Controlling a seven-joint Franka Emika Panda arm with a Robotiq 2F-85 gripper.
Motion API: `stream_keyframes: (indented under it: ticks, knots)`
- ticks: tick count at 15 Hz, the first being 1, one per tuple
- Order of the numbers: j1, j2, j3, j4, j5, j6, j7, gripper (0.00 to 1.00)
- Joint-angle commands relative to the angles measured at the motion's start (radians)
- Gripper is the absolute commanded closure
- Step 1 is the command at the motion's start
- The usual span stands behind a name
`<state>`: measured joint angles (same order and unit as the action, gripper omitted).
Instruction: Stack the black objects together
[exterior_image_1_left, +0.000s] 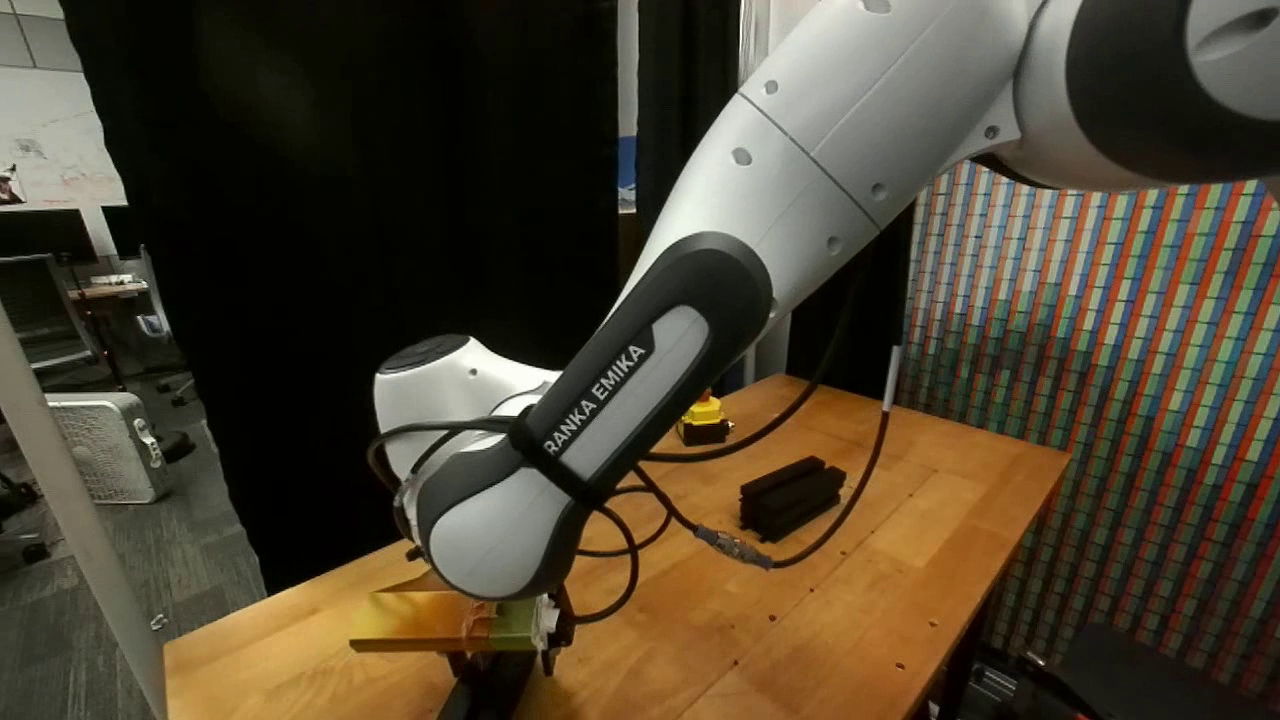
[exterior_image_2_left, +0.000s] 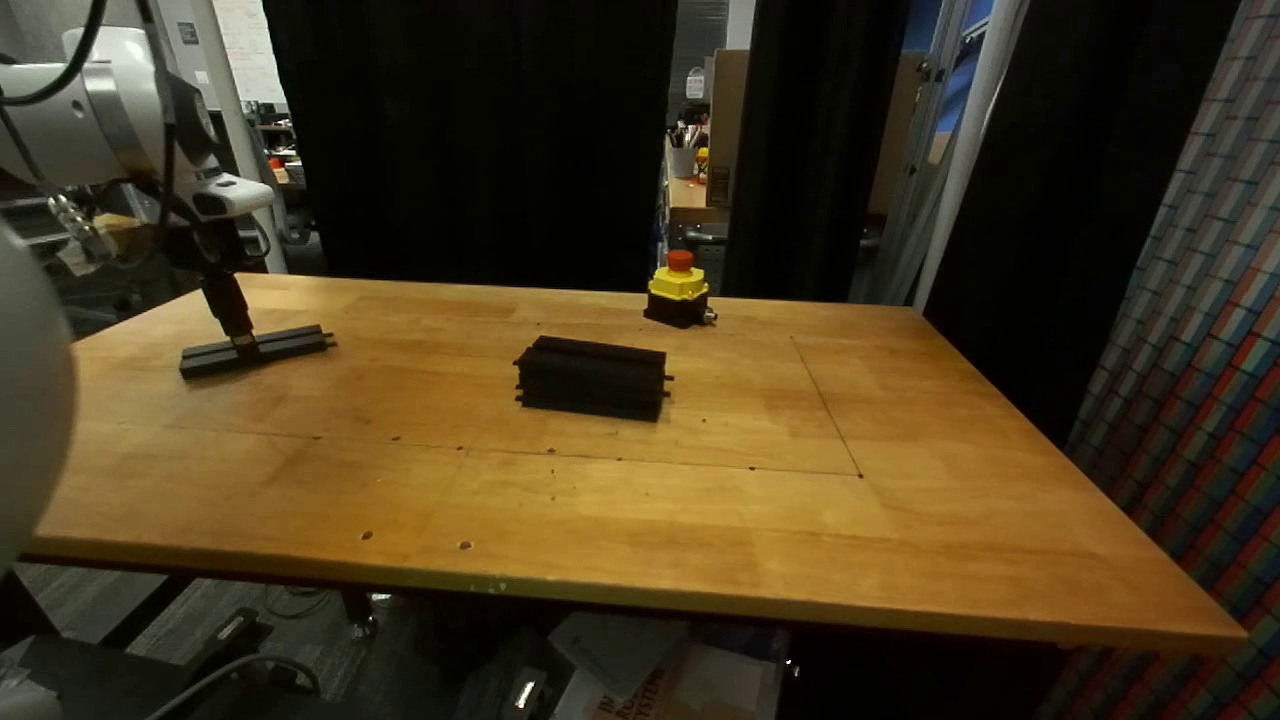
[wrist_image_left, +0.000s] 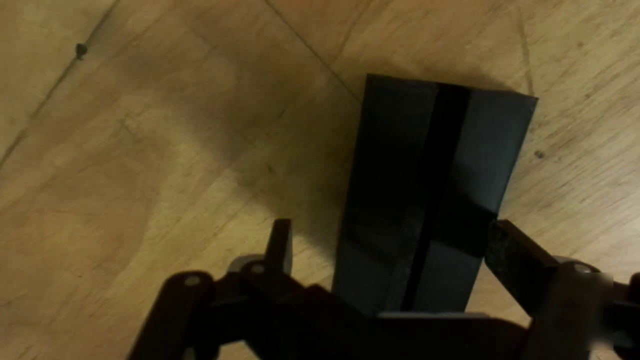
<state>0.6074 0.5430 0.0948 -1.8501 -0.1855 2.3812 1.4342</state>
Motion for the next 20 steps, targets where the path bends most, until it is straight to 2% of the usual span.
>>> stream_keyframes:
  ticks: [1, 20]
  knots:
    - [-0.031, -0.028, 0.016, -0.058, 0.008, 0.108, -0.032, 0.0]
    - [-0.07, -0.052, 0.011, -0.125, 0.044, 0.203, -0.026, 0.0]
